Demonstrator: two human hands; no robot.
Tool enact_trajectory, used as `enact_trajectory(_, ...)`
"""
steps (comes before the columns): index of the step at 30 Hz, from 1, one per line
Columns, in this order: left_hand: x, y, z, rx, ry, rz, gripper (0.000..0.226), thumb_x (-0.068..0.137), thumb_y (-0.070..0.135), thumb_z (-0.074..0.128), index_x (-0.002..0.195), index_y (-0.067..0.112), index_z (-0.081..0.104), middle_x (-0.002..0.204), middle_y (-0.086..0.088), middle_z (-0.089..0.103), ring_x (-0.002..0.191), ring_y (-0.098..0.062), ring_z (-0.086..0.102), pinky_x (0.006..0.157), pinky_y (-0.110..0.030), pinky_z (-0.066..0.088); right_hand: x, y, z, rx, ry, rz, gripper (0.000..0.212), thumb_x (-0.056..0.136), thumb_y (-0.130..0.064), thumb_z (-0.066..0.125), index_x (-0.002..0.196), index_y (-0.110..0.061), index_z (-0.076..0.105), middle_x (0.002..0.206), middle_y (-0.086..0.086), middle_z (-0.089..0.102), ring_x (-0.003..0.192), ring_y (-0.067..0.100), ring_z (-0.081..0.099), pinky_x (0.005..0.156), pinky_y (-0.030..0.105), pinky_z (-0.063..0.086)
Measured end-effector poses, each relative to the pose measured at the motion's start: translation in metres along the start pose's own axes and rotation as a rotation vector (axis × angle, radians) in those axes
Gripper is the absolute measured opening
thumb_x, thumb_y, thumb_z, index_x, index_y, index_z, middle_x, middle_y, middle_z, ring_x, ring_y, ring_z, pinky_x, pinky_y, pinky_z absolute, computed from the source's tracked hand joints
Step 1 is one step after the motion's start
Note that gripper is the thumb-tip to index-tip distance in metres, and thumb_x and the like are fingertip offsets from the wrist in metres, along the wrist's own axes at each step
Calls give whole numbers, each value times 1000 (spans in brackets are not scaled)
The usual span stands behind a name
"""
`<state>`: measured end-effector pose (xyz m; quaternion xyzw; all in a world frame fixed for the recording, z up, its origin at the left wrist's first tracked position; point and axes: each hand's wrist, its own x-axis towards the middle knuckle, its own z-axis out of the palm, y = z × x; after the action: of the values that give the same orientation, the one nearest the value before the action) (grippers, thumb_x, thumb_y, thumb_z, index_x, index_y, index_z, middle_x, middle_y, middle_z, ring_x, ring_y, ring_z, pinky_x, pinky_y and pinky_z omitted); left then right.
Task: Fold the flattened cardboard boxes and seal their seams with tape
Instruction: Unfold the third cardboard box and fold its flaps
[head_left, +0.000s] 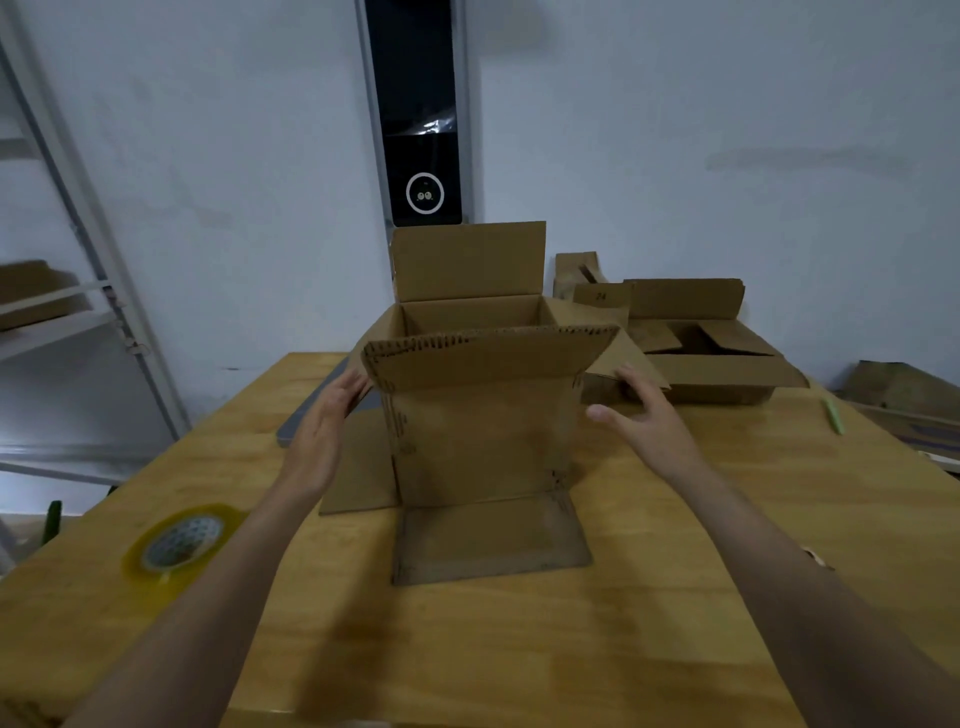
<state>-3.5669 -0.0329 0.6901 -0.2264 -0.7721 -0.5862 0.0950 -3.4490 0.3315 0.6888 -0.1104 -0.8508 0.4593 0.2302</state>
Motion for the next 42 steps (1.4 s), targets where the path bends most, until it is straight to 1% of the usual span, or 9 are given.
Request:
enact_trajectory(4, -3, -10, 2, 16, 24, 23, 72, 98, 49, 52, 159, 16, 32, 134, 42, 49, 128, 22, 43, 109, -11, 37, -1, 1, 7, 16, 7, -13, 110, 67, -80, 72, 156, -33, 31, 168, -9, 18, 149, 21, 30, 114, 45, 41)
enact_trajectory(8, -4, -12, 5, -53, 71, -42, 97, 82, 64, 72, 159, 21, 32, 147, 24, 53, 139, 3, 45, 114, -30, 37, 2, -1, 17, 31, 59, 9, 96, 78, -65, 71, 156, -28, 31, 166, -7, 20, 149, 18, 26, 111, 38, 35)
enact_trajectory(11, 3, 2, 17, -54, 211, -88, 86, 86, 58, 72, 154, 19, 38, 142, 13, 61, 132, -4, 52, 110, -31, 41, 6, -9, 21, 64, 128, 64, 84, 84, -66, 67, 151, -23, 39, 155, 1, 35, 138, 20, 39, 101, 35, 37)
enact_trajectory(18, 27, 19, 32, 213, 358, -158, 89, 88, 75, 56, 146, 9, 42, 113, 27, 43, 138, -24, 49, 119, -63, 25, 25, -35, 35, -68, 298, 264, 74, 83, -82, 51, 126, -23, 44, 143, 1, 37, 139, 41, 30, 116, 68, 12)
enact_trajectory(26, 48, 31, 31, 433, 395, -208, 92, 82, 62, 74, 151, 17, 33, 110, 8, 69, 123, -25, 61, 118, -59, 24, 38, -50, 37, -437, 356, 175, 83, 86, -73, 58, 140, -16, 31, 153, 16, 31, 146, 50, 16, 116, 71, -2)
enact_trajectory(32, 81, 56, 28, 613, -22, -2, 46, 97, 14, 66, 141, 24, 56, 129, -1, 63, 121, -24, 59, 88, -36, 54, 50, -88, 21, -1054, 200, 36, 69, 95, -64, 46, 145, -17, 36, 157, 19, 31, 147, 60, 0, 114, 74, -11)
enact_trajectory(37, 112, 76, 28, 650, -230, -64, 68, 89, -5, 61, 148, 25, 50, 150, -2, 51, 127, -24, 55, 93, -35, 54, 62, -109, 18, -1298, 115, 148, 52, 95, -55, 49, 133, -19, 51, 157, 22, 31, 146, 61, -9, 110, 79, -12)
enact_trajectory(40, 124, 75, 30, 608, -267, -143, 76, 86, -1, 63, 154, 24, 40, 150, 0, 49, 109, -17, 61, 83, -32, 58, 78, -115, 11, -1271, 68, 150, 70, 90, -63, 55, 142, -16, 44, 147, 20, 47, 146, 55, 19, 112, 77, -2)
enact_trajectory(42, 133, 71, 31, 572, -256, -175, 85, 80, 9, 71, 155, 28, 34, 144, -3, 50, 91, -16, 63, 63, -30, 56, 97, -115, 11, -962, -19, 53, 86, 88, -53, 68, 151, -13, 27, 146, 16, 46, 135, 45, 44, 115, 67, 24)
